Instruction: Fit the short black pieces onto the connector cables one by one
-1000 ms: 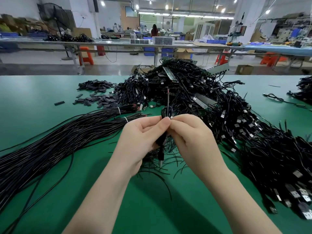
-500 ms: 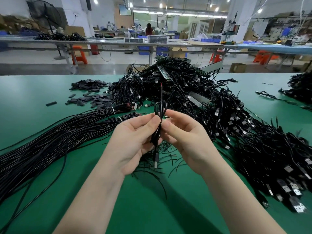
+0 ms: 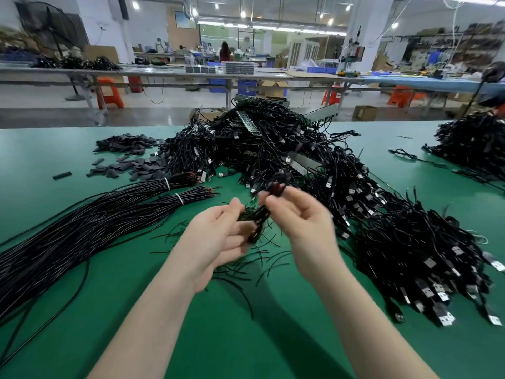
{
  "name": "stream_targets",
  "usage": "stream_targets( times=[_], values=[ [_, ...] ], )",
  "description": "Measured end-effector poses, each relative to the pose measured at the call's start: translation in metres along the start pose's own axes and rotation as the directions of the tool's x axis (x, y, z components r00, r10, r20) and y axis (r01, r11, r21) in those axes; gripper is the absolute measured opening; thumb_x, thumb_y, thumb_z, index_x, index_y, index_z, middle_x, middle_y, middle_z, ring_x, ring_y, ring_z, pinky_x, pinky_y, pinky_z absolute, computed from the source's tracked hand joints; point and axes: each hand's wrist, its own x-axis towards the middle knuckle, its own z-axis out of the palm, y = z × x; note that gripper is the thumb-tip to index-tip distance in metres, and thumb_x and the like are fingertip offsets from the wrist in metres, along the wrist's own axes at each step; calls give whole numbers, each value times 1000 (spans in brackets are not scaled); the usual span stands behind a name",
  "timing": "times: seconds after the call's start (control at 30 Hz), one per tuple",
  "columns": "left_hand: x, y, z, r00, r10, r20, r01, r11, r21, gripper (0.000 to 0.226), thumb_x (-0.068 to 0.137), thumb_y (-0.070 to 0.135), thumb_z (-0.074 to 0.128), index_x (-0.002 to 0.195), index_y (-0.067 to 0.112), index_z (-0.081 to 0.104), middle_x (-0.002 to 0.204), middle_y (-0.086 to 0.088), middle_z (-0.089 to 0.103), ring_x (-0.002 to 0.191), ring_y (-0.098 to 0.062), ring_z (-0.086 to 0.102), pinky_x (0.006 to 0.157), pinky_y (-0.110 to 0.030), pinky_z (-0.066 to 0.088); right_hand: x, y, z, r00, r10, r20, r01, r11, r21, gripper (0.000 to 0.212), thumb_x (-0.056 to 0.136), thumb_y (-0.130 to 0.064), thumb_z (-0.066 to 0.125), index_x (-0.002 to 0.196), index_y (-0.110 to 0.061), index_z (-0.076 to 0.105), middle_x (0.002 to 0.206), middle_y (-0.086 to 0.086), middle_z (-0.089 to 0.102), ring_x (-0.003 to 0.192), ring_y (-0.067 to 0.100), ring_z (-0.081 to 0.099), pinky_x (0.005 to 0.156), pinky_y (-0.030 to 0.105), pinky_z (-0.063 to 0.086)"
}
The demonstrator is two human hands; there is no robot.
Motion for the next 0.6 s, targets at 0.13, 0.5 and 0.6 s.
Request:
stream_targets(
  times=[0.13,0.5,0.6],
  values=[
    [-2,6,-3,992,90,-87,-89,996,15,21,98,35,54,112,25,66,103,4,76,95,-11,72,81,-33,56,12,-35,-75,866,-442,-236,145,672,-726,20,90,-23,68,109,-27,70,75,-12,70,69,7,63,62,12,42],
    [-21,25,-12,890,322,-324,-362,930,-69,18,98,13,54,103,24,68,98,6,76,91,-11,73,76,-30,55,29,-24,-219,873,38,-485,-451,-310,-837,51,100,-53,18,145,-38,34,161,-3,17,148,28,9,112,63,3],
    [-15,8,-30,871,297,-391,-328,945,-12,19,97,14,55,102,27,68,98,11,75,91,-7,72,76,-28,53,36,-30,-227,826,141,-545,-490,-298,-819,54,97,-55,17,149,-40,25,163,-4,9,149,29,2,113,65,6]
  ],
)
